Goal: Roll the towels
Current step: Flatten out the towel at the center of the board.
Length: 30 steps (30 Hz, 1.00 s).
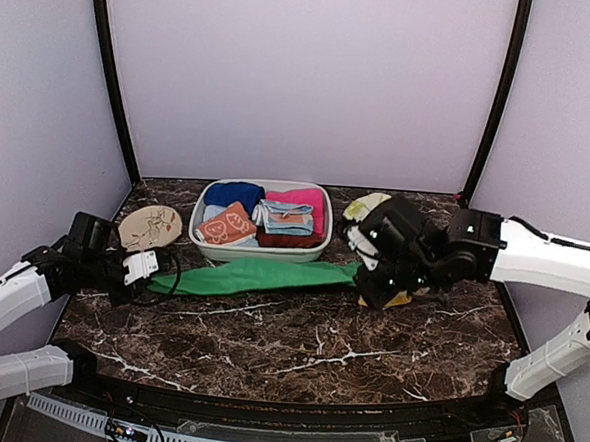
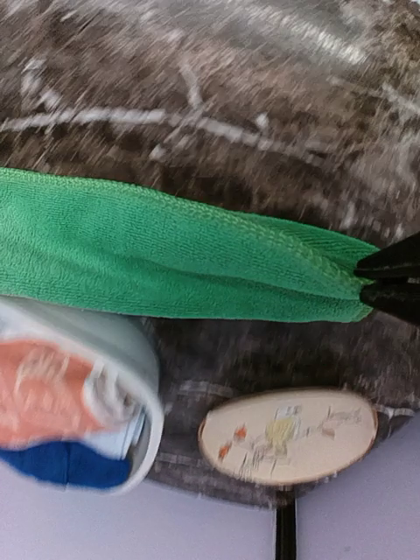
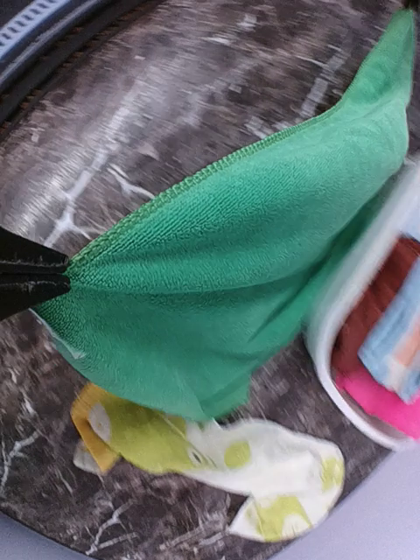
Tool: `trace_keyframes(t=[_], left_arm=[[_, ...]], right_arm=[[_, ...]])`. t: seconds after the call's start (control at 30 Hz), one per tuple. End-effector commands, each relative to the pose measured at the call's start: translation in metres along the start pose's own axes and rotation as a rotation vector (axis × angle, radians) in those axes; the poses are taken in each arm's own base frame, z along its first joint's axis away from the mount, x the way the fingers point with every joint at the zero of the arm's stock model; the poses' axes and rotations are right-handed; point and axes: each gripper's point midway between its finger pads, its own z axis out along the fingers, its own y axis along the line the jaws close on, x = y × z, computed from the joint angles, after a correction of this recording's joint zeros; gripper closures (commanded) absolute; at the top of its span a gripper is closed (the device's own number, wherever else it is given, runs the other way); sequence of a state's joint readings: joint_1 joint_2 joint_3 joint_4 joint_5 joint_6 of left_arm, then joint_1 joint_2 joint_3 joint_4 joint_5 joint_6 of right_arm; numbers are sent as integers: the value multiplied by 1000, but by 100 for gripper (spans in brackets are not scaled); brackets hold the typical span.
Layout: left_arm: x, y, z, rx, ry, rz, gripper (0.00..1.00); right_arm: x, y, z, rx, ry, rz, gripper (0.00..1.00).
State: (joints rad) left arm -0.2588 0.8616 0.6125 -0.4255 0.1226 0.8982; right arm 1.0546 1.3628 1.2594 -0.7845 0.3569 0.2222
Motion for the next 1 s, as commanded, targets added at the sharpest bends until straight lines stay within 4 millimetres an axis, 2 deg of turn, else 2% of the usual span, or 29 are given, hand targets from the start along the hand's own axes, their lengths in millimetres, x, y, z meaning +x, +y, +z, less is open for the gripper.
trace_keyframes(t=[0.0, 0.07, 0.1, 0.13, 0.2, 0.23, 0.3, 0.33, 0.4, 0.43, 0.47, 0.57, 0.67, 0.73, 0.87, 0.97], left_arm=[[42, -86, -16, 234, 27, 83, 88], [49, -97, -24, 239, 19, 125, 75], [51, -100, -26, 239, 23, 142, 71], [53, -101, -28, 239, 29, 152, 67], [53, -100, -31, 247, 44, 144, 55], [51, -98, -33, 258, 48, 137, 48], [42, -92, -37, 277, 43, 107, 40], [37, -86, -37, 271, 40, 87, 35], [27, -70, -28, 250, 41, 34, 35], [22, -60, -23, 232, 46, 1, 36], [20, -50, -14, 216, 56, -27, 37], [24, -28, 17, 167, 118, -112, 44], [43, -18, 48, 156, 217, -204, 51], [53, -11, 61, 146, 258, -249, 52], [63, -1, 73, 142, 272, -299, 52], [67, 3, 83, 129, 272, -320, 52]], right_arm=[[91, 80, -6, -165, 220, 13, 100], [134, 121, -6, -252, 312, -7, 100], [150, 135, -6, -288, 348, -6, 100], [161, 146, -6, -314, 372, -2, 100], [175, 153, -3, -334, 411, 2, 98], [176, 153, -4, -337, 413, 1, 89], [160, 147, -7, -337, 370, 10, 60], [148, 140, -9, -345, 346, 27, 52], [118, 121, -10, -355, 287, 82, 42], [101, 107, -10, -354, 250, 110, 41], [86, 92, -9, -341, 215, 134, 41], [49, 37, 8, -255, 116, 219, 54], [48, -9, 44, -154, 140, 295, 58], [52, -23, 67, -142, 158, 331, 60], [67, -45, 106, -99, 204, 405, 60], [79, -64, 126, -80, 208, 495, 60]])
